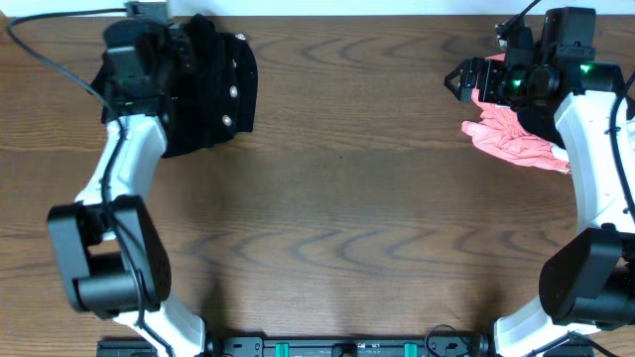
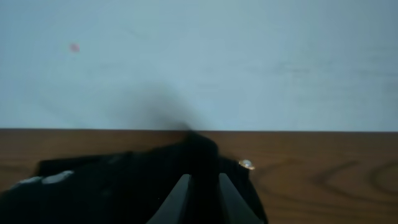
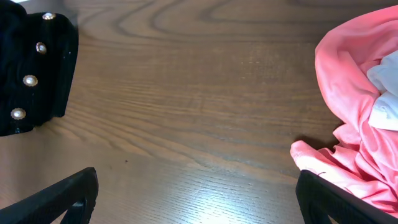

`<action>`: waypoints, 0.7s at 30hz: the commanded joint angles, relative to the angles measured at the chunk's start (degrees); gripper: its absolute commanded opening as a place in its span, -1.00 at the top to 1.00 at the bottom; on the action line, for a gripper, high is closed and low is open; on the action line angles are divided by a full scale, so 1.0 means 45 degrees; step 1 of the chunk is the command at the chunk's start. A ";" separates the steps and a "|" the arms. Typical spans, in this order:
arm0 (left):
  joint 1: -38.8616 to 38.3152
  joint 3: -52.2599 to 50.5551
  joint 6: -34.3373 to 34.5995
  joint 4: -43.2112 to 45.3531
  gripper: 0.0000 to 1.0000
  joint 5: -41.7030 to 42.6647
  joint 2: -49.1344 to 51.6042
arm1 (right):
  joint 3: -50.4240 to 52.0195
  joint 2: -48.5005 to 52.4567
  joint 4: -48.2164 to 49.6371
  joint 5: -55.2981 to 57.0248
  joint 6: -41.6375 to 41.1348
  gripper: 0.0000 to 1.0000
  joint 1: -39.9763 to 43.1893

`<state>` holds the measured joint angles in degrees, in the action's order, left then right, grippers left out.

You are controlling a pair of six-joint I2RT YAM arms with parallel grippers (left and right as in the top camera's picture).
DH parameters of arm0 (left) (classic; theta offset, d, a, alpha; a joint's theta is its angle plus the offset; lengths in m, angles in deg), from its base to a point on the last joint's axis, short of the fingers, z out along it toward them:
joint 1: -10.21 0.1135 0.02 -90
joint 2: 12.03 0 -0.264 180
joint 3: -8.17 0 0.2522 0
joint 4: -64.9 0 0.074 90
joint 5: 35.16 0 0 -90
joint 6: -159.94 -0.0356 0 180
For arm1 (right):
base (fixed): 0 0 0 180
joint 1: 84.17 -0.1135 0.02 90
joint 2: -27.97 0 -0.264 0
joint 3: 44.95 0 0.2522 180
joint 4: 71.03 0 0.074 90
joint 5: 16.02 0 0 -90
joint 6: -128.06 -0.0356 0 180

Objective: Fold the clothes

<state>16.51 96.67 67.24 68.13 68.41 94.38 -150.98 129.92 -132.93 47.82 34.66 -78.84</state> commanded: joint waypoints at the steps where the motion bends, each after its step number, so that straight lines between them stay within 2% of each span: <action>1: -0.0257 0.0136 0.0291 0.0165 0.72 -0.0529 0.0427 | -0.0141 0.0015 0.0019 -0.0136 0.0063 -0.98 -0.0117; 13: -0.0364 0.0136 0.0296 -0.0826 0.72 -0.0821 0.2715 | -0.0141 0.0015 -0.0015 -0.0136 0.0063 -0.98 -0.0117; 21: -0.0879 0.0136 0.0296 -0.5493 0.71 -0.0772 0.2856 | -0.0141 0.0015 -0.0005 0.0097 0.0063 -0.99 -0.0117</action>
<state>13.54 97.96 68.42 49.05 65.15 106.66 -150.98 129.92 -132.96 47.91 34.66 -78.84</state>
